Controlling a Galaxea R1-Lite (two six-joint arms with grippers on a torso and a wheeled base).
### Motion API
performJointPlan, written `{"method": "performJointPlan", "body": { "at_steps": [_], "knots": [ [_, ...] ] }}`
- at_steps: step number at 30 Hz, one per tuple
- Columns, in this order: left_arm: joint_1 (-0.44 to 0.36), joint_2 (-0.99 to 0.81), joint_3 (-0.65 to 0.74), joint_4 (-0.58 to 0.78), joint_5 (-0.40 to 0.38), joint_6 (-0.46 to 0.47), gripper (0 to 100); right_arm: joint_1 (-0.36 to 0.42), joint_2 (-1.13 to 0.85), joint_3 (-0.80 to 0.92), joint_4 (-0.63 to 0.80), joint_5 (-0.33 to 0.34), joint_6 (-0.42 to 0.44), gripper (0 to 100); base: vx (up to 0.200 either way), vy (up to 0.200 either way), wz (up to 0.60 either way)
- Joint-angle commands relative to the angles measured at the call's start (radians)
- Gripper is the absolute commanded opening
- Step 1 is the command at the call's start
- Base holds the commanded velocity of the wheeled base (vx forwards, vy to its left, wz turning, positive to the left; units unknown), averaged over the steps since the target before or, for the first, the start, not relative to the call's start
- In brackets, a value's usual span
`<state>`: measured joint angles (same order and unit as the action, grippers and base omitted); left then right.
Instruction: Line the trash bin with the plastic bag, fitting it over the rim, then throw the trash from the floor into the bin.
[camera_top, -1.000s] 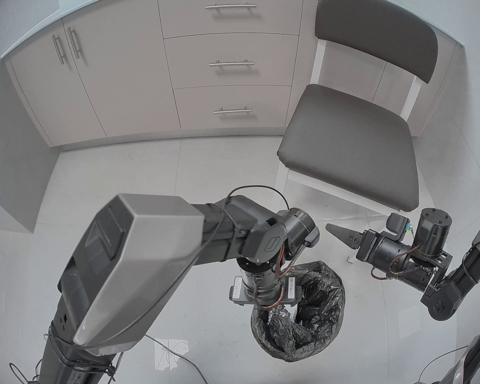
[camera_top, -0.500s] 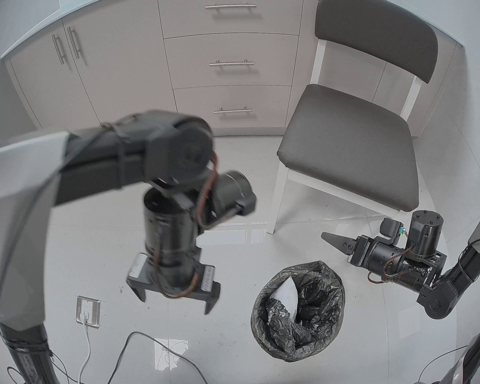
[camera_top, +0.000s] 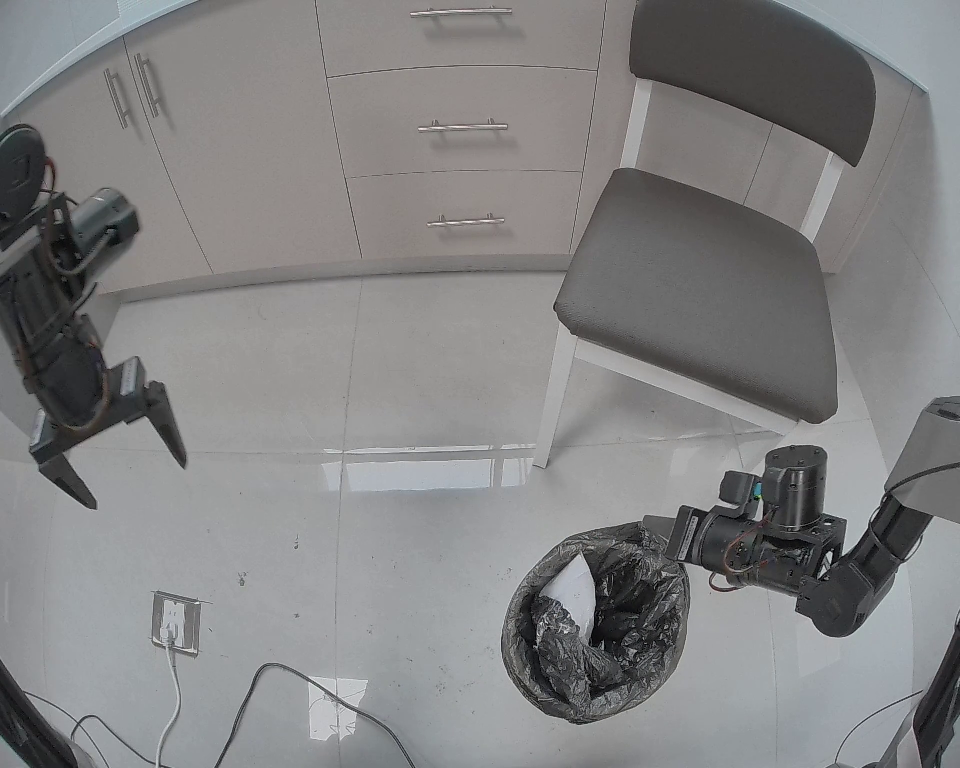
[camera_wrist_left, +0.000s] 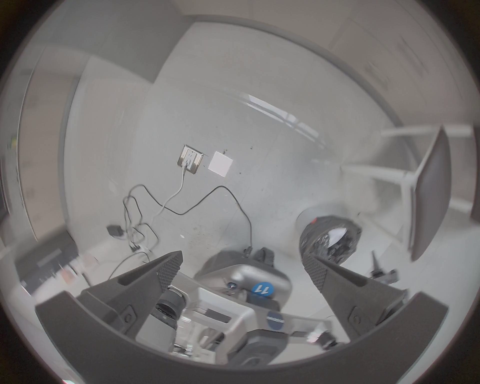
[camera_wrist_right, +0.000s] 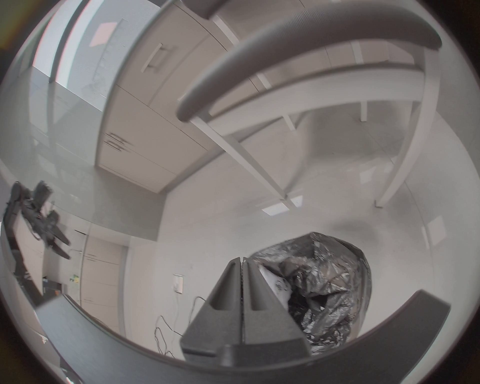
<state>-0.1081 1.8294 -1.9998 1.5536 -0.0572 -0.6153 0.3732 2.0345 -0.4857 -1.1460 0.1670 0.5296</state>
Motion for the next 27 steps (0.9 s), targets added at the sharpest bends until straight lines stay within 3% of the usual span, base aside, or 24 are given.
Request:
{"method": "performJointPlan", "body": {
  "at_steps": [1, 5, 6, 8, 10, 19, 27],
  "knots": [
    [0.298, -0.116, 0.0, 0.008, -0.191, 0.046, 100, 0.046, 0.155, -0.191, 0.265, -0.127, -0.06, 0, 0.0, 0.0, 0.0],
    [0.308, -0.114, 0.0, 0.008, -0.22, 0.042, 100, 0.085, 0.155, -0.272, 0.42, -0.219, -0.091, 0, 0.0, 0.0, 0.0],
    [0.308, -0.11, 0.0, 0.008, -0.228, 0.045, 100, 0.102, 0.155, -0.327, 0.531, -0.277, -0.094, 0, 0.0, 0.0, 0.0],
    [0.306, -0.096, 0.0, 0.008, -0.23, 0.049, 100, 0.116, 0.158, -0.384, 0.629, -0.32, -0.091, 0, 0.0, 0.0, 0.0],
    [0.304, -0.082, 0.0, 0.008, -0.231, 0.051, 100, 0.13, 0.162, -0.427, 0.692, -0.33, -0.088, 0, 0.0, 0.0, 0.0],
    [0.308, -0.045, 0.0, 0.008, -0.26, 0.043, 100, 0.196, 0.25, -0.508, 0.73, -0.327, -0.092, 0, 0.0, 0.0, 0.0],
    [0.304, -0.007, 0.0, 0.006, -0.26, 0.049, 100, 0.201, 0.308, -0.499, 0.729, -0.328, -0.091, 0, 0.0, 0.0, 0.0]
  ]
}}
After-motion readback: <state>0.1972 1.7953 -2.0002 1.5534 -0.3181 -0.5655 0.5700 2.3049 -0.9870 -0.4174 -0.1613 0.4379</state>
